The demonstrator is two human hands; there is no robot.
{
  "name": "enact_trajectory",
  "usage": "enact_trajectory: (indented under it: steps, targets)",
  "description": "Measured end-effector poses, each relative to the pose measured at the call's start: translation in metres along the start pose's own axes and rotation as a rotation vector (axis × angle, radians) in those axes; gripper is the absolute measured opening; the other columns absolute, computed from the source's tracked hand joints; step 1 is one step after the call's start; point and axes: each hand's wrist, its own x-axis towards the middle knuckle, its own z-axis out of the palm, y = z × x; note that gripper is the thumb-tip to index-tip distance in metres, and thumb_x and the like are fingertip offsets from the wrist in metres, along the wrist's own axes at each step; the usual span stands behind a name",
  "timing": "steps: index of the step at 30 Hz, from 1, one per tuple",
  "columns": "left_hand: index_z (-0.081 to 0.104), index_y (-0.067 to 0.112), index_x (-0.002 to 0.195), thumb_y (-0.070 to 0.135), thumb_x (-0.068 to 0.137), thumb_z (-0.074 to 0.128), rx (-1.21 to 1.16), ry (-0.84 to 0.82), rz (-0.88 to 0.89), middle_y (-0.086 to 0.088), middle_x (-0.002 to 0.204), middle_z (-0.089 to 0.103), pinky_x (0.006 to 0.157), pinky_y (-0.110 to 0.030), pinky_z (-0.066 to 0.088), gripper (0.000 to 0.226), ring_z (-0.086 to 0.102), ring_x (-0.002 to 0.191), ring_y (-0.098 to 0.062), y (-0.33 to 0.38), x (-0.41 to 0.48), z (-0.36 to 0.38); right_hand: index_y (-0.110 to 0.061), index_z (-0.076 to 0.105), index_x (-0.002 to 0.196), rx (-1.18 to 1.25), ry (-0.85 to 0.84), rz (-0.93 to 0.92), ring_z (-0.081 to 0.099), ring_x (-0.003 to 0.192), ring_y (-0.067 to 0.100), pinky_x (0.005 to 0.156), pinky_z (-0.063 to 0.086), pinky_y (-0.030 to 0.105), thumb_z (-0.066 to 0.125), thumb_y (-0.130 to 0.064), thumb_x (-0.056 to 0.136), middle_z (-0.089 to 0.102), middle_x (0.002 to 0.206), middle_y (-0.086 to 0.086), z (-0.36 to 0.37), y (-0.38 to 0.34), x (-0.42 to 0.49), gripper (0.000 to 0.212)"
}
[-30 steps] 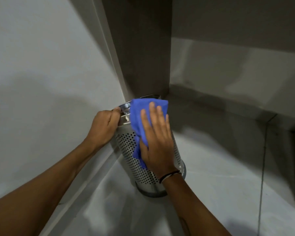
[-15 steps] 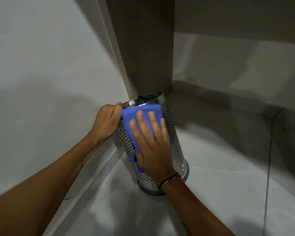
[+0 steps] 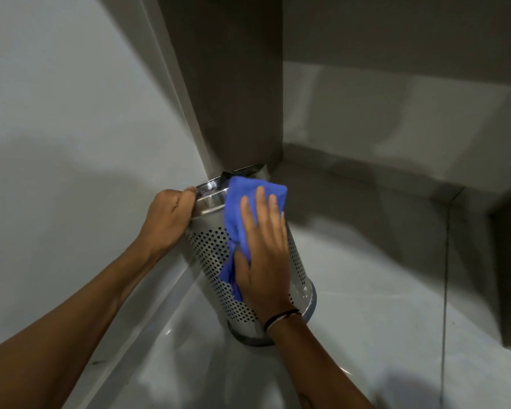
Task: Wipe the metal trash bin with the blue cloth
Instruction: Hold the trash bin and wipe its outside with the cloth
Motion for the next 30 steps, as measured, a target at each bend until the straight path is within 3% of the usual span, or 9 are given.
enact_trajectory:
  steps: [3, 5, 9, 12, 14, 16, 20, 25, 30]
  targets:
    - [0.035, 0.021, 0.044, 0.029, 0.1, 0.043, -0.033, 0.013, -0.016, 0.006, 0.037, 0.039, 0.044, -0.025, 0.029, 0.058, 0.038, 0.039, -0.008, -0.004, -0.004, 0.0, -0.026, 0.047, 0.159, 0.435, 0.066, 0.434, 0.039, 0.157, 0.011, 0.129, 0.032, 0.03, 0.043, -0.035, 0.102, 0.047, 0.166, -0.005, -0.003, 0.016, 0.033, 0.058]
    - [0.037, 0.021, 0.046, 0.026, 0.101, 0.044, -0.046, 0.018, -0.02, 0.007, 0.039, 0.038, 0.043, -0.024, 0.026, 0.055, 0.037, 0.04, -0.009, -0.007, -0.007, -0.001, -0.029, 0.068, 0.132, 0.723, 0.003, 0.658, 0.068, 0.121, 0.005, 0.106, 0.051, 0.023, 0.047, -0.034, 0.104, 0.075, 0.127, -0.012, -0.012, 0.037, 0.067, 0.036]
    - [0.039, 0.009, 0.051, 0.033, 0.093, 0.04, -0.057, 0.044, -0.029, -0.006, 0.048, 0.036, 0.045, -0.036, 0.027, 0.048, 0.035, 0.042, -0.013, -0.006, -0.013, -0.002, -0.014, 0.061, 0.076, 0.986, -0.093, 0.998, 0.062, 0.046, 0.003, 0.052, 0.05, 0.016, 0.05, -0.012, 0.11, 0.066, 0.05, -0.009, -0.006, 0.067, 0.113, 0.036]
    - [0.034, 0.016, 0.048, 0.025, 0.096, 0.036, -0.018, 0.096, 0.015, -0.004, 0.044, 0.036, 0.04, -0.024, 0.026, 0.048, 0.041, 0.04, -0.012, -0.001, -0.017, 0.0, -0.02, 0.07, 0.087, 0.766, -0.106, 0.895, 0.065, 0.078, 0.017, 0.077, 0.051, 0.035, 0.056, -0.031, 0.106, 0.072, 0.083, 0.002, -0.003, 0.058, 0.114, 0.026]
    - [0.03, 0.019, 0.048, 0.021, 0.096, 0.034, -0.01, 0.128, 0.046, -0.002, 0.042, 0.035, 0.039, -0.015, 0.025, 0.048, 0.043, 0.039, -0.011, 0.006, -0.017, 0.005, -0.028, 0.068, 0.131, 0.48, -0.051, 0.634, 0.064, 0.117, 0.016, 0.103, 0.049, 0.036, 0.051, -0.042, 0.107, 0.07, 0.13, -0.003, -0.009, 0.029, 0.092, 0.033]
    - [0.027, 0.022, 0.05, 0.021, 0.096, 0.034, -0.002, 0.139, 0.049, -0.009, 0.043, 0.036, 0.044, -0.025, 0.033, 0.046, 0.038, 0.038, -0.013, 0.011, -0.014, 0.01, -0.022, 0.041, 0.162, 0.172, 0.021, 0.35, 0.036, 0.158, 0.018, 0.129, 0.029, 0.038, 0.043, -0.043, 0.11, 0.041, 0.169, -0.001, -0.004, -0.012, 0.058, 0.056]
    - [0.028, 0.023, 0.053, 0.02, 0.093, 0.043, -0.041, 0.095, 0.048, -0.009, 0.051, 0.035, 0.053, -0.038, 0.03, 0.043, 0.027, 0.054, -0.018, 0.0, -0.009, 0.005, -0.013, 0.023, 0.168, -0.259, -0.052, -0.07, 0.006, 0.167, 0.029, 0.134, 0.015, 0.055, 0.055, -0.037, 0.105, 0.013, 0.179, 0.007, 0.013, -0.051, 0.017, 0.075]
    - [0.042, 0.002, 0.051, 0.033, 0.097, 0.036, 0.016, 0.122, -0.001, -0.02, 0.049, 0.05, 0.055, -0.045, 0.043, 0.056, 0.049, 0.046, -0.025, 0.007, -0.005, 0.014, -0.014, 0.032, 0.165, -0.057, 0.101, 0.174, 0.025, 0.164, 0.027, 0.132, 0.027, 0.049, 0.044, -0.037, 0.107, 0.03, 0.175, 0.008, 0.007, -0.022, 0.05, 0.064]
    - [0.03, 0.016, 0.048, 0.023, 0.096, 0.037, 0.055, 0.156, 0.015, -0.008, 0.045, 0.035, 0.048, -0.036, 0.029, 0.049, 0.036, 0.04, -0.014, 0.018, -0.009, 0.013, -0.02, 0.052, 0.152, 0.316, 0.027, 0.589, 0.059, 0.138, 0.03, 0.115, 0.049, 0.046, 0.038, -0.039, 0.107, 0.062, 0.15, 0.006, -0.012, 0.009, 0.088, 0.051]
